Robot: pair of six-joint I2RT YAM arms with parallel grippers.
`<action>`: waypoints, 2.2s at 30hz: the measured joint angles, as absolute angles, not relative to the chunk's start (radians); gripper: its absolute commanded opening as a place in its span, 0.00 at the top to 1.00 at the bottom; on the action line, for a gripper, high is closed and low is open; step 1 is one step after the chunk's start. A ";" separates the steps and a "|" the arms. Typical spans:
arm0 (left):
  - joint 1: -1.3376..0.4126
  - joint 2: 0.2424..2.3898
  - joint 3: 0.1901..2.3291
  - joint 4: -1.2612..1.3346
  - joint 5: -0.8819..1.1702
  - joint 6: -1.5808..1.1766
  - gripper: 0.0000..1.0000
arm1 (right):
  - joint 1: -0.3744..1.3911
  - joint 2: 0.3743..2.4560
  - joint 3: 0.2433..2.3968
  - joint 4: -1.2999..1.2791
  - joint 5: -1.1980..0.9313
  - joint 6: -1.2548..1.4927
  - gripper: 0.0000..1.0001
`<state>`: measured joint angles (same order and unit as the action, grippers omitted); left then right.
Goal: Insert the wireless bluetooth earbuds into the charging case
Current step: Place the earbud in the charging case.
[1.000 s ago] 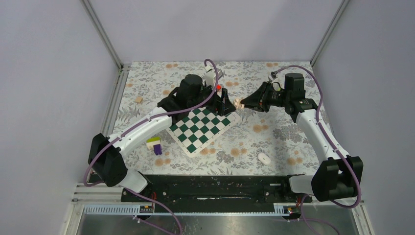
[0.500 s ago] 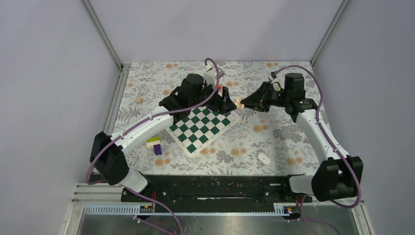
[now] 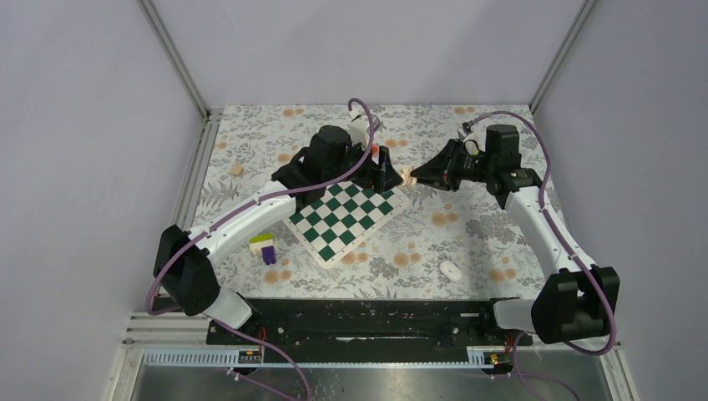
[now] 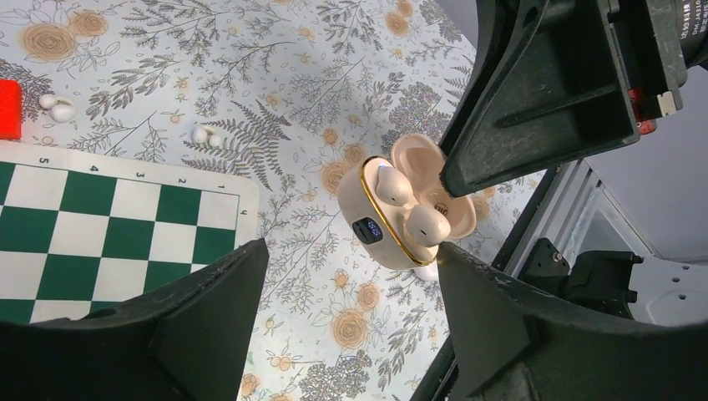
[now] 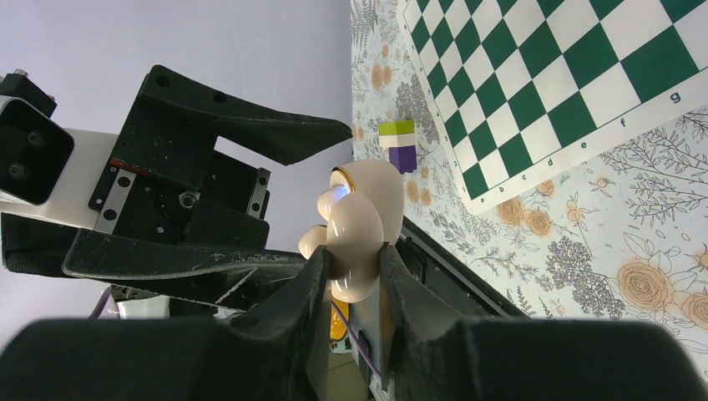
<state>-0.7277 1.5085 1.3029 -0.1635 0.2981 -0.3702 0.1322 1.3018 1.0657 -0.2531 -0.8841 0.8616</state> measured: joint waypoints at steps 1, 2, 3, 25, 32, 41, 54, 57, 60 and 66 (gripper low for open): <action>-0.727 1.509 1.303 -0.164 0.297 -0.370 0.25 | 0.132 1.302 1.066 -0.253 -0.884 0.862 1.00; -0.727 1.509 1.303 -0.164 0.294 -0.370 0.25 | 0.132 1.302 1.066 -0.253 -0.884 0.862 1.00; -0.728 1.509 1.303 -0.164 0.291 -0.370 0.25 | 0.132 1.302 1.066 -0.253 -0.884 0.862 1.00; -0.724 1.509 1.303 -0.163 0.245 -0.401 0.26 | 0.132 1.288 1.066 -0.255 -0.885 0.858 1.00; -0.724 1.506 1.303 -0.162 0.233 -0.417 0.32 | 0.132 1.287 1.066 -0.257 -0.885 0.857 1.00; -0.726 1.441 1.303 -0.137 0.178 -0.446 0.35 | 0.132 1.287 1.066 -0.257 -0.886 0.857 1.00; -0.799 1.475 1.372 -0.148 0.125 -0.445 0.35 | 0.132 1.287 1.066 -0.257 -0.886 0.857 1.00; -0.800 1.496 1.383 -0.158 0.115 -0.445 0.35 | 0.133 1.287 1.066 -0.257 -0.886 0.857 1.00; -0.800 1.521 1.394 -0.175 0.099 -0.445 0.36 | 0.134 1.287 1.066 -0.257 -0.886 0.857 1.00; -0.801 1.555 1.406 -0.211 0.075 -0.440 0.38 | 0.138 1.286 1.066 -0.258 -0.886 0.857 1.00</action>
